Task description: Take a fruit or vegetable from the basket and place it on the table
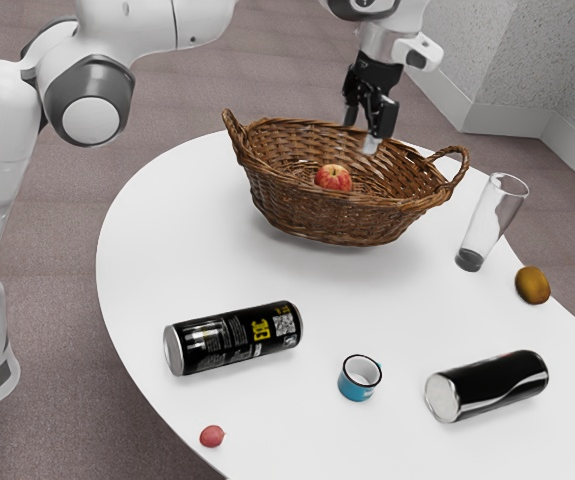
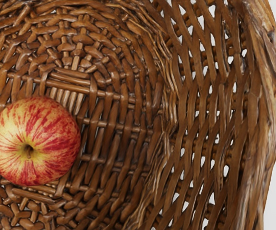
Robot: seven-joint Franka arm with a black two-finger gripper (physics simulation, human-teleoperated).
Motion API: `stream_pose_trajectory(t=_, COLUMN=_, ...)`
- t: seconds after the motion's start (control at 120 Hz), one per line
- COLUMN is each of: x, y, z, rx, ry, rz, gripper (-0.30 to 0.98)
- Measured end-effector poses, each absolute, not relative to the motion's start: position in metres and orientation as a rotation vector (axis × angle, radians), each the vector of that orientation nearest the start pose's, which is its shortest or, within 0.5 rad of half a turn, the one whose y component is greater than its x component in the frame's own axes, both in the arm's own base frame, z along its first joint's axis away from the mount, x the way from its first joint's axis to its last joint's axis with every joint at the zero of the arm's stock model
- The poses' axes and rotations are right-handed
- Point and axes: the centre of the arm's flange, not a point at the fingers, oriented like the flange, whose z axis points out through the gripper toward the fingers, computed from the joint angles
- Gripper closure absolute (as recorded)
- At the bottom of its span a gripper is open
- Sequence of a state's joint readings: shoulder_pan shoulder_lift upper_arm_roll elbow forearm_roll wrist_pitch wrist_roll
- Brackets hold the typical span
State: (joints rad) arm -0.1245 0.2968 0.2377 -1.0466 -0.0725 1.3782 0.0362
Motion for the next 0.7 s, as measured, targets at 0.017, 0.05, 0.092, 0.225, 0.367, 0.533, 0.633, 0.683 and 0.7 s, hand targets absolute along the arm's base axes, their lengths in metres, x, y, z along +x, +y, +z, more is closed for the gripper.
stream_pose_trajectory(t=0.017, x=0.616, y=0.031, z=0.678, rx=-3.139, ry=-0.078, rz=-0.069, gripper=0.0)
stream_pose_trajectory(t=0.05, x=0.616, y=0.031, z=0.678, rx=-3.138, ry=-0.075, rz=-0.074, gripper=0.0)
stream_pose_trajectory(t=0.092, x=0.617, y=0.031, z=0.679, rx=-3.138, ry=-0.072, rz=-0.08, gripper=0.0)
stream_pose_trajectory(t=0.225, x=0.615, y=0.032, z=0.683, rx=-3.14, ry=-0.064, rz=-0.099, gripper=0.0)
stream_pose_trajectory(t=0.367, x=0.57, y=0.032, z=0.771, rx=-3.134, ry=-0.077, rz=-0.327, gripper=0.0)
stream_pose_trajectory(t=0.533, x=0.56, y=0.025, z=0.782, rx=-3.164, ry=-0.152, rz=-0.303, gripper=0.0)
stream_pose_trajectory(t=0.633, x=0.573, y=0.024, z=0.757, rx=-3.166, ry=-0.213, rz=-0.202, gripper=0.0)
stream_pose_trajectory(t=0.683, x=0.583, y=0.028, z=0.735, rx=-3.166, ry=-0.252, rz=-0.119, gripper=0.0)
stream_pose_trajectory(t=0.7, x=0.585, y=0.03, z=0.728, rx=-3.166, ry=-0.264, rz=-0.091, gripper=0.0)
